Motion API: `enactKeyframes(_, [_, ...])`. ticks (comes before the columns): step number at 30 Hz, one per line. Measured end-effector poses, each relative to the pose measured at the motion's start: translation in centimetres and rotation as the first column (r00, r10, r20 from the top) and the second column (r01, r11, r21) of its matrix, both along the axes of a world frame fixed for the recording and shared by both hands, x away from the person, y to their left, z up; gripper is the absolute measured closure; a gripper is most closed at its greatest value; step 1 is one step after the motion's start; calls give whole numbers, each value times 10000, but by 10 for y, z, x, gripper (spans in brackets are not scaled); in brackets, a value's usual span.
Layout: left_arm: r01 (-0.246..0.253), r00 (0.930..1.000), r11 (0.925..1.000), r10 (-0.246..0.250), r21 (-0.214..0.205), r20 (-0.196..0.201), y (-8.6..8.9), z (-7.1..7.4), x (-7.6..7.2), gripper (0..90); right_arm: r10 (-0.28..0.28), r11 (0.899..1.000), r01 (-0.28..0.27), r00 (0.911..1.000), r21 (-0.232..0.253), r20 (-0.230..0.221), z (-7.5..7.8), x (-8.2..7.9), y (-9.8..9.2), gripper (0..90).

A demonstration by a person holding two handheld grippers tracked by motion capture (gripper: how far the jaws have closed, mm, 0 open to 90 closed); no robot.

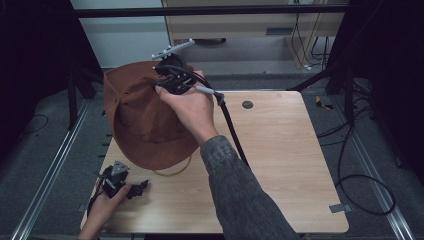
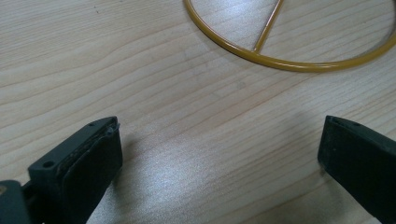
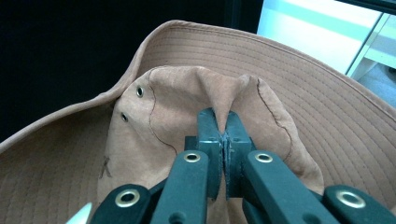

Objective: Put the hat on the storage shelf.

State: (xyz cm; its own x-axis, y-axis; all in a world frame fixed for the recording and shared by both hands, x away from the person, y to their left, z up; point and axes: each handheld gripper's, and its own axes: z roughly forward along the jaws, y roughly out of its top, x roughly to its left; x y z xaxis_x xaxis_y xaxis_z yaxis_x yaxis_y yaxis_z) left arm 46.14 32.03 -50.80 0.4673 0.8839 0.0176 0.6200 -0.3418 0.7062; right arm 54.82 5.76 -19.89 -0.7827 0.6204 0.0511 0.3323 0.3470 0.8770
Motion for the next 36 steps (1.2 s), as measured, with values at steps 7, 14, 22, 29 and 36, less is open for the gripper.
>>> enactKeyframes(7, [-11,10000,10000,11,-24,-2,0,0,0,0,-43,9999,40,9998,-106,-199,-6,5,5,888])
enactKeyframes(14, [-45,10000,10000,45,-70,35,0,0,0,0,-13,9993,-2,9992,-380,-394,-13,10,13,885])
enactKeyframes(22, [-28,10000,10000,28,-47,33,0,0,0,0,20,9984,-47,9988,-562,-483,-18,14,19,882])
enactKeyframes(29, [-28,10000,10000,28,-47,36,0,0,0,0,73,9975,-110,9985,-696,-538,-23,15,24,867])
enactKeyframes(36, [-48,10000,10000,48,-73,46,0,0,0,0,36,9977,-74,9984,-668,-572,-25,16,24,848])
